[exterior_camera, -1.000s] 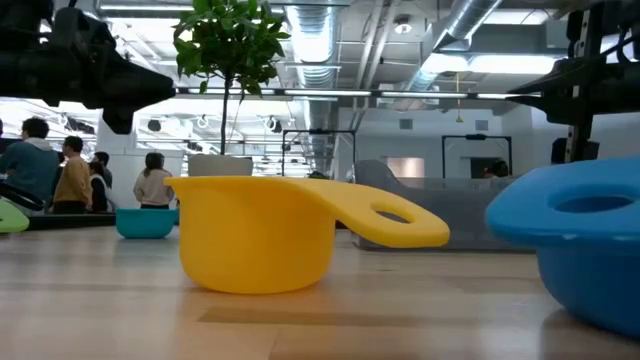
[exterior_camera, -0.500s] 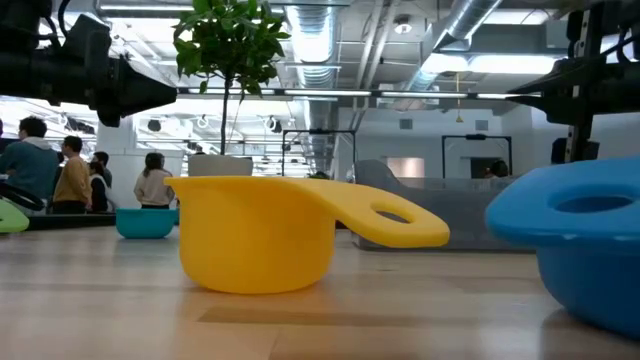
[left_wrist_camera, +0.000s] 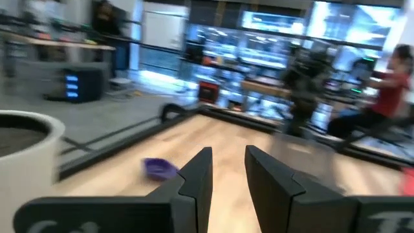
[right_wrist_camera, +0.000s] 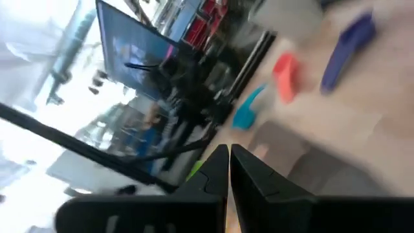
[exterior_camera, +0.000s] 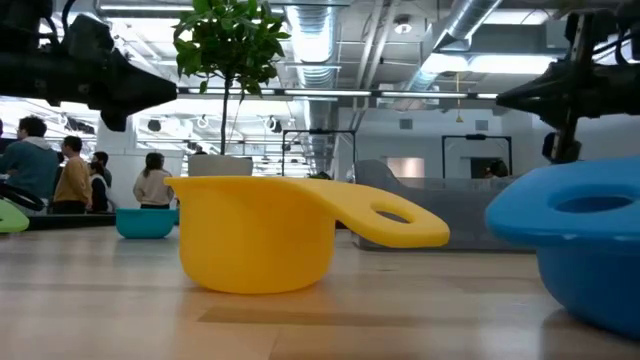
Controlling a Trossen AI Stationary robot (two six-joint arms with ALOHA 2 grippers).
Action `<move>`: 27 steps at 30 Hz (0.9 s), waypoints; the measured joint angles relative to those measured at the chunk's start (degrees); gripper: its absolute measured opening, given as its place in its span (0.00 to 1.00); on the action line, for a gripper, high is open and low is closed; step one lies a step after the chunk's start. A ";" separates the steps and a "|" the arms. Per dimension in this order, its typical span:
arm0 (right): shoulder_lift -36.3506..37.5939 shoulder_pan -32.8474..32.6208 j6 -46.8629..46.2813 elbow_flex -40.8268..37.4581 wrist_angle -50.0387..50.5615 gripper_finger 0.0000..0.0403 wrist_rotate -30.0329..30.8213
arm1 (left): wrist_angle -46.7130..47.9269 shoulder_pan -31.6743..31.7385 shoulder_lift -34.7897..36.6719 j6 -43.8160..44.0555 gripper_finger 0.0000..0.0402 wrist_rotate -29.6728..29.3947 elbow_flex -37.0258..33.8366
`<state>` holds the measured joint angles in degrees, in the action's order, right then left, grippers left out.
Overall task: Nest measuring cups in basket
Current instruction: Put the red measuring cup into the black bin
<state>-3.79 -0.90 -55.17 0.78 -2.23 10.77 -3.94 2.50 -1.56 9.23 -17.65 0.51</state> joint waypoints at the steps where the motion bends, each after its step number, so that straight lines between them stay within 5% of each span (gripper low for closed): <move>1: 0.00 0.36 2.72 0.00 -0.12 0.10 -0.07 | 0.23 0.00 -0.02 0.03 0.20 1.98 0.00; 10: 0.00 3.73 13.83 -0.11 -2.21 0.10 4.82 | 1.70 -0.02 -0.04 -1.01 0.20 11.90 0.00; 16: 0.00 5.92 25.10 -0.11 -2.81 0.10 8.02 | 1.89 -0.02 -0.04 8.54 0.20 12.87 0.00; 27: 0.00 7.22 22.79 -0.09 -4.02 0.10 8.86 | 1.89 -0.04 -0.04 5.02 0.20 12.71 0.01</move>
<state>-3.79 6.31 -32.37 0.69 -6.25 19.64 -2.04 2.46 -1.61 14.25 -4.94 0.53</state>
